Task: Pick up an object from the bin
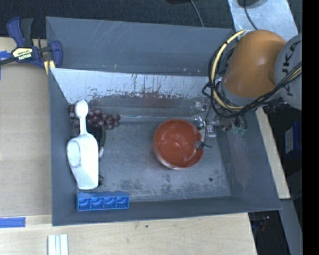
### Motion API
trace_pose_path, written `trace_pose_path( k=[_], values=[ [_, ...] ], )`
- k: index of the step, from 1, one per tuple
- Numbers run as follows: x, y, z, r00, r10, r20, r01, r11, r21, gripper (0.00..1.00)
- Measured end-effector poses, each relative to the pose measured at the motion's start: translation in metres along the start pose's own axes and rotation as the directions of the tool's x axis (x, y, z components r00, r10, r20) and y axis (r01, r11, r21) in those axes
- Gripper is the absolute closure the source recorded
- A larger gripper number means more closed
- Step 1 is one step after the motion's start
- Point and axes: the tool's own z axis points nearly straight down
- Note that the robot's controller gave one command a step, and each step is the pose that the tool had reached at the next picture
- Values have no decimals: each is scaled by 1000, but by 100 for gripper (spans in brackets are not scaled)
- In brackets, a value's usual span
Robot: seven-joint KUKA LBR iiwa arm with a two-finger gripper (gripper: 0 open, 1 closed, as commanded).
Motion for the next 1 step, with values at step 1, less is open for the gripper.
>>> trace_pose_path(
  k=[1],
  values=[
    [2,-9,60,991,-130,-3,130,991,1,0]
  ],
)
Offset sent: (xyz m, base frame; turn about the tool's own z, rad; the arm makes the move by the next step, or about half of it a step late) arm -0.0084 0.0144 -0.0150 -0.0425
